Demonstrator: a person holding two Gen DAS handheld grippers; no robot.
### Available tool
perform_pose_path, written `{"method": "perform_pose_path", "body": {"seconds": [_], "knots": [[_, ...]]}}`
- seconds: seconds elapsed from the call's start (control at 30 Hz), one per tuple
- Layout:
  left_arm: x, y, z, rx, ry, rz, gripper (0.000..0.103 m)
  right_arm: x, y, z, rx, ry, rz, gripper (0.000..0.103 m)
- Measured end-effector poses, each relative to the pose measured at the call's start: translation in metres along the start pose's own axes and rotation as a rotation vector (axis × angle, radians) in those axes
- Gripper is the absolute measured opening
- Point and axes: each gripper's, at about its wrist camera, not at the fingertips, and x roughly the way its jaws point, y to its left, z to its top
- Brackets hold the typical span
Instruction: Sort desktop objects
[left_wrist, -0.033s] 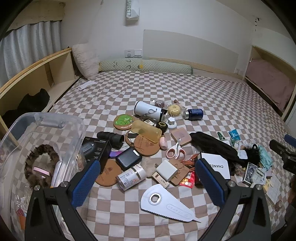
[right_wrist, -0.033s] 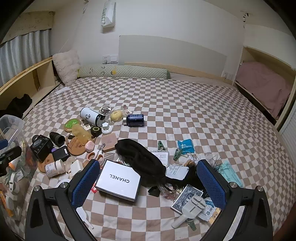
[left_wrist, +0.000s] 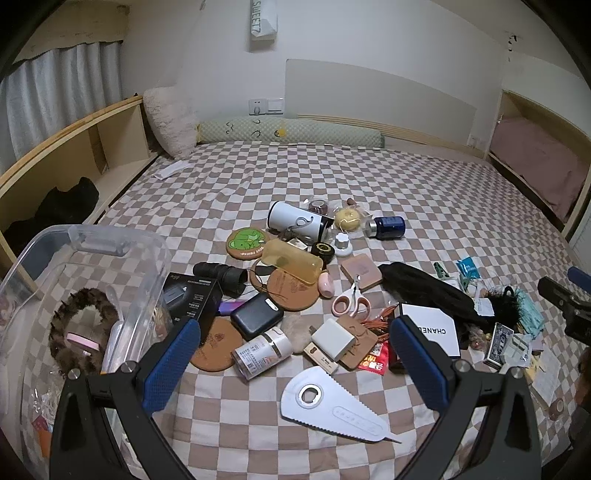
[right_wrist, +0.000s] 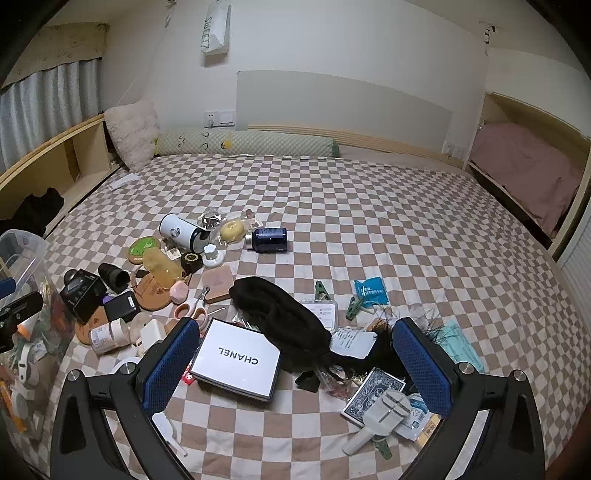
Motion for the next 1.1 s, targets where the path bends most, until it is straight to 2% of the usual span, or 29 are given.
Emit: {"method": "perform_pose_path", "body": {"seconds": [0.2, 1.1], "knots": [[-0.0057, -0.0065, -0.0010, 0.027, -0.022, 0.025, 0.103, -0.0001, -0.0022, 0.0002, 0.008, 0.006, 0.004, 0.103], [-0.0009, -0.0036, -0.0006, 0.019, -0.010, 0.008, 0.103, 0.0009, -0.0076, -0.0032, 0.033, 0.014, 0.003, 0.103]]}}
